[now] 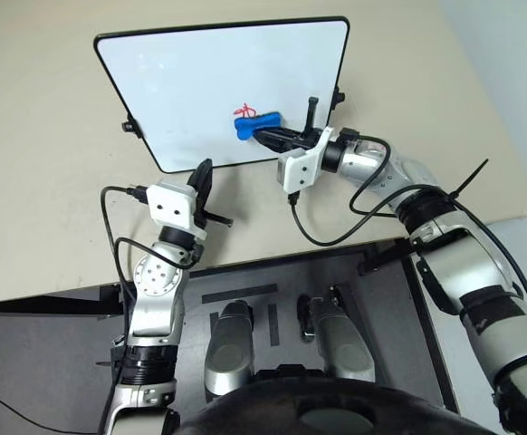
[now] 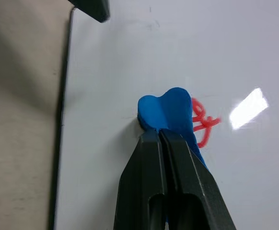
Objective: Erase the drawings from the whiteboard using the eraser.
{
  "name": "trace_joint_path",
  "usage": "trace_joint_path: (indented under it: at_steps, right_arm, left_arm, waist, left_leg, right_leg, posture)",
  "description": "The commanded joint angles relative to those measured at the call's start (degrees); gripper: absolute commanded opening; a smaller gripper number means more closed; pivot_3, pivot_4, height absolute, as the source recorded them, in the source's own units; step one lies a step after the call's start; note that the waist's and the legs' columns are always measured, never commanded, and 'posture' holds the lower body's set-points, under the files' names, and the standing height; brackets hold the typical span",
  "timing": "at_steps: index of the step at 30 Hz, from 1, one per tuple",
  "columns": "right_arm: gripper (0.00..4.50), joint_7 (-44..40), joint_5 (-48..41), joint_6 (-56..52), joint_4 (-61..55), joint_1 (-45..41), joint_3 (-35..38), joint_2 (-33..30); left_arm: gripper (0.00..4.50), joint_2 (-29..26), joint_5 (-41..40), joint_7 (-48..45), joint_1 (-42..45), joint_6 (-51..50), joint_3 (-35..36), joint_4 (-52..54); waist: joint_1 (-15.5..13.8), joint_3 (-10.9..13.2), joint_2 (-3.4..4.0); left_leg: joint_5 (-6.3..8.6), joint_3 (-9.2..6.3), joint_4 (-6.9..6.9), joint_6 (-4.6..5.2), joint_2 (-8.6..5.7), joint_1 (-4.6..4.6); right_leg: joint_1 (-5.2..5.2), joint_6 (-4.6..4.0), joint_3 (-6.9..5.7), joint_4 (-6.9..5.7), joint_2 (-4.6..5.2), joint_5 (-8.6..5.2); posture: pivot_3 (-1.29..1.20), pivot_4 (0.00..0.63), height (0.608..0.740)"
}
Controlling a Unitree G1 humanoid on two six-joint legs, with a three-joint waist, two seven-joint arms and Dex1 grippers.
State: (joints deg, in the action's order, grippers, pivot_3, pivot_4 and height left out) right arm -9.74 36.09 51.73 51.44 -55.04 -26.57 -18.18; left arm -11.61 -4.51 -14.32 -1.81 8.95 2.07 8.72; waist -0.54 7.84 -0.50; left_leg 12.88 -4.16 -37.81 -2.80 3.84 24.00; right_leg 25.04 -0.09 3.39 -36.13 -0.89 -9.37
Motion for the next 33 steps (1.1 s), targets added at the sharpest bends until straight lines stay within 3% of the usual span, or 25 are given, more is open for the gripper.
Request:
trace_joint_path:
  at_steps: [1,7,13,25,33]
  right_arm:
    - [0.04,7.94,1.39,0.09,-1.24,-3.52,2.22,-1.18]
    - [0.04,9.87,1.54,0.44,-1.03,-4.21,1.63,-1.42]
    - [0.04,0.82,-2.69,1.83,0.81,-1.71,-0.37,1.39]
    - [0.04,-2.88,-2.72,-0.22,6.07,-2.98,-0.54,4.90]
    - [0.04,2.80,-2.35,-0.23,3.11,-4.11,1.79,3.68]
  left_arm:
    - [0.00,-0.04,0.30,0.34,0.20,1.44,0.37,1.17]
    - [0.00,0.00,0.19,0.06,0.65,1.51,0.21,0.69]
    - [0.00,0.19,0.21,-0.01,1.24,1.69,-0.05,0.05]
    - [0.00,0.31,0.23,-0.16,1.78,2.12,-0.25,-0.68]
    - [0.00,0.14,0.09,-0.42,2.25,2.45,-0.23,-1.35]
  waist:
    - [0.01,0.00,0.00]
    - [0.05,0.00,0.00]
    - [0.17,0.00,0.00]
    - [0.42,0.00,0.00]
    - [0.40,0.00,0.01]
  left_leg:
    - [0.00,0.00,-0.01,0.00,0.00,0.00]
    - [0.00,-0.03,-0.02,0.00,0.00,-0.01]
    - [0.01,-0.04,-0.01,-0.01,0.00,0.00]
    - [0.35,-0.03,-0.05,0.00,0.00,0.01]
    - [0.41,-0.03,-0.15,-0.02,0.00,0.01]
  right_leg:
    - [0.02,-0.01,0.00,0.01,0.00,0.06]
    - [0.10,-0.05,0.00,0.06,0.00,0.29]
    - [0.16,-0.03,0.01,0.14,-0.02,0.31]
    - [0.27,0.01,0.04,0.20,-0.02,0.27]
    - [0.28,-0.04,0.04,0.18,-0.02,0.30]
  posture:
    - [0.00,0.150,0.740]
    - [0.00,0.150,0.740]
    - [0.00,0.150,0.740]
    - [0.00,0.150,0.740]
    - [0.00,0.150,0.740]
